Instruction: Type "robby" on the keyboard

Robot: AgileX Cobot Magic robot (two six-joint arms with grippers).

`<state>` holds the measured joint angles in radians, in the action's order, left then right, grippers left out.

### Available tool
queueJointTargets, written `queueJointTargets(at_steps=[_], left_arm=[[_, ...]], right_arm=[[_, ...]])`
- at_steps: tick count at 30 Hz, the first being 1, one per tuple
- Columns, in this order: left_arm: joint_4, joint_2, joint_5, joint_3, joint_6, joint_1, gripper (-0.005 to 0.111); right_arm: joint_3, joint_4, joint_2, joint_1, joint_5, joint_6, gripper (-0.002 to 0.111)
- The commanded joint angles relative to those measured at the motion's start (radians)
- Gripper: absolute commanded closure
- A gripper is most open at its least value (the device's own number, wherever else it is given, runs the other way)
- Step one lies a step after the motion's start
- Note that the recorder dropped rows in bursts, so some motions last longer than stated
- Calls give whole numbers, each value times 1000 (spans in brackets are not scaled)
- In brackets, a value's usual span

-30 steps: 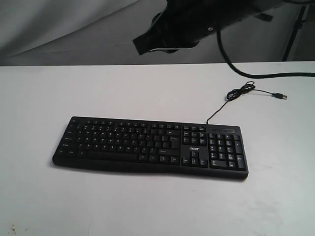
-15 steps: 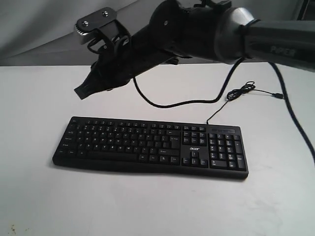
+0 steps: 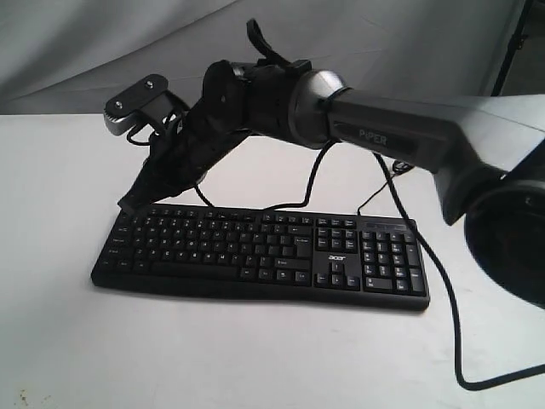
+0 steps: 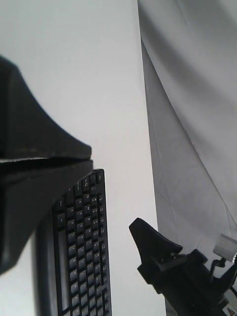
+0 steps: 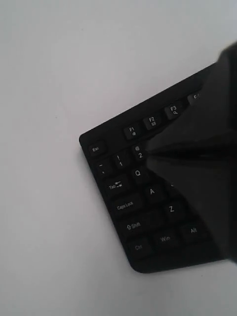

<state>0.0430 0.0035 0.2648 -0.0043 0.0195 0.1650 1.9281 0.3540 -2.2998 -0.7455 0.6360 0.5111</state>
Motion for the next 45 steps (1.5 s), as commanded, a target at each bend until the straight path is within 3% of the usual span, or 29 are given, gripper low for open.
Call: queueJointTargets(at_steps=[1, 23, 45], left_arm=[[5, -3, -5, 4, 3, 6, 107], [5, -3, -5, 4, 3, 6, 107], [5, -3, -5, 4, 3, 6, 107]], right_arm=[[16, -32, -23, -3, 6, -17, 108], [16, -232, -81, -33, -10, -179, 108], [14, -232, -92, -33, -22, -199, 108]])
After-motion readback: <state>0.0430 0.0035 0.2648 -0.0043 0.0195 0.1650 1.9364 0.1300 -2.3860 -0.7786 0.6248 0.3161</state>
